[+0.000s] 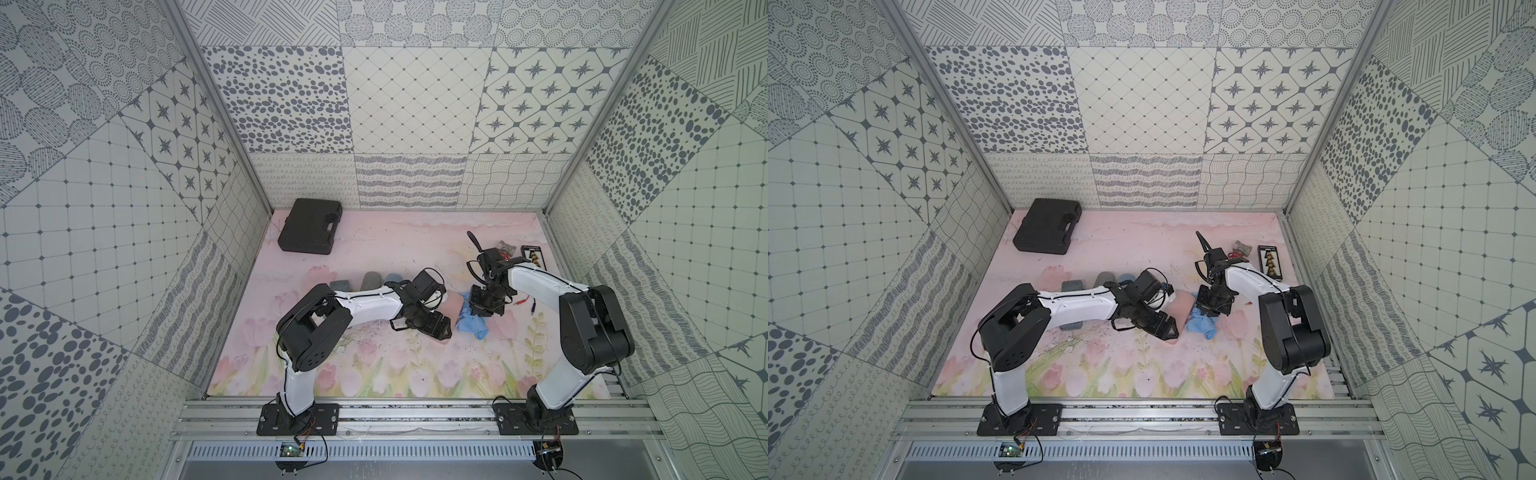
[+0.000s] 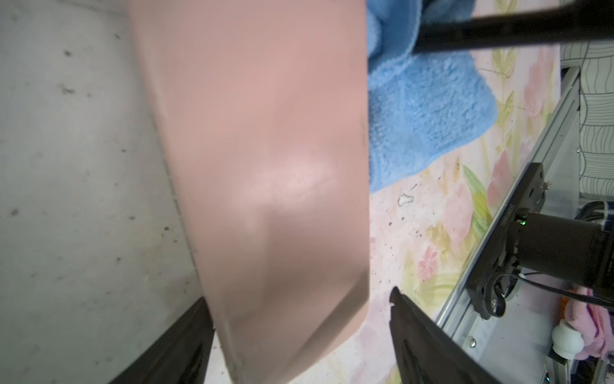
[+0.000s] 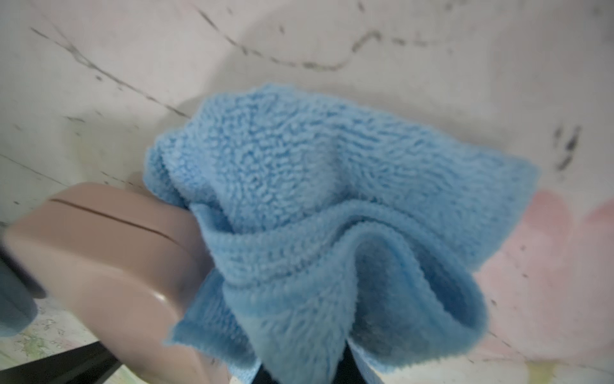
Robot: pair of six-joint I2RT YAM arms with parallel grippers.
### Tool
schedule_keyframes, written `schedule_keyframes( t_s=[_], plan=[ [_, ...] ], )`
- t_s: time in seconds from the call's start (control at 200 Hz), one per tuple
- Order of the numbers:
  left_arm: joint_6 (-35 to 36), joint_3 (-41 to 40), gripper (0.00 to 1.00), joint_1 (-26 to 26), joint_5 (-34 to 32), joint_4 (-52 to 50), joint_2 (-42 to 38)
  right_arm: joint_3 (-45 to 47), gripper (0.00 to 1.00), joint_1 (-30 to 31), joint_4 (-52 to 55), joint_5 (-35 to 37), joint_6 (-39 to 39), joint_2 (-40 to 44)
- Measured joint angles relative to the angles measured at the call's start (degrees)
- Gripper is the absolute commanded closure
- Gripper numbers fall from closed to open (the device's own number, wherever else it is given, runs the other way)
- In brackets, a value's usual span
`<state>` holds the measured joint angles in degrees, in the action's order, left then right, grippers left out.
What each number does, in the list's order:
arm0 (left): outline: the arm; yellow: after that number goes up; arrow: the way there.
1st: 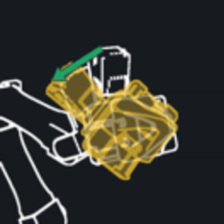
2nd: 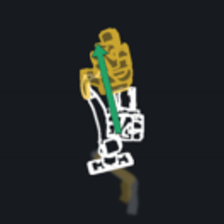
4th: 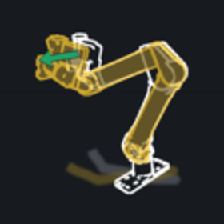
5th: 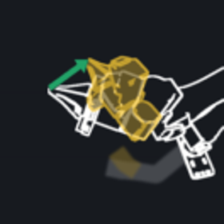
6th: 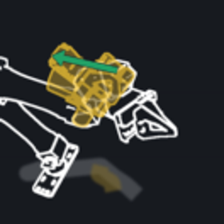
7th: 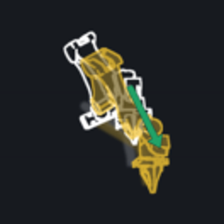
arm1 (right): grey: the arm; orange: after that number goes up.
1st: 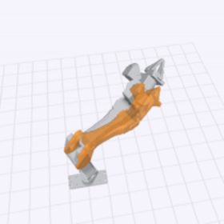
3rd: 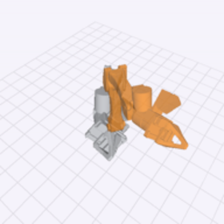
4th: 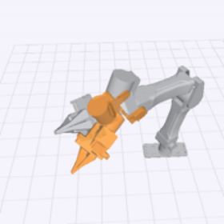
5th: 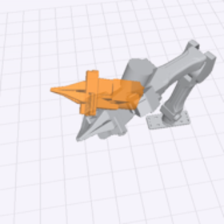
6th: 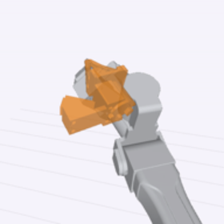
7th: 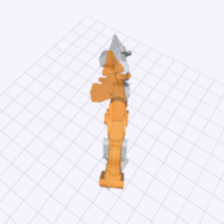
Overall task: Wipe the eyeglass case
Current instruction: Wipe the dirt from the eyeglass case.
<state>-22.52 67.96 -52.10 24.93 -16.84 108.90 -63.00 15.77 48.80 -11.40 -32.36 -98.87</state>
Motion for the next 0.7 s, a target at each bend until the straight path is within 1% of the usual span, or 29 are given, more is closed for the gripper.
schedule_keyframes(
  t_s=[0.21, 0.375, 0.47, 0.59, 0.7],
  plan=[
    [-1.84, -1.75, 0.15, 0.0, 2.91, 1.16, -1.05, -8.94, 1.0, 0.37, 0.55, -0.57, 1.81, -6.43],
    [-5.38, -0.87, 0.15, -0.11, 6.16, 4.17, -0.48, -18.53, 1.0, 1.53, 1.14, -0.76, 2.71, -11.52],
    [-6.1, -0.11, 0.15, -0.15, 6.84, 5.42, -0.9, -22.23, 1.0, 1.55, 1.92, -0.15, 3.54, -12.33],
    [-6.38, -0.11, 0.14, -0.07, 7.52, 5.38, -3.19, -22.91, 1.0, -0.22, 2.95, 1.62, 4.81, -11.1],
    [-4.79, 1.03, 0.14, 0.52, 6.99, 3.26, -5.4, -17.49, 1.0, -3.19, 3.67, 4.22, 5.57, -5.9]
  ],
)
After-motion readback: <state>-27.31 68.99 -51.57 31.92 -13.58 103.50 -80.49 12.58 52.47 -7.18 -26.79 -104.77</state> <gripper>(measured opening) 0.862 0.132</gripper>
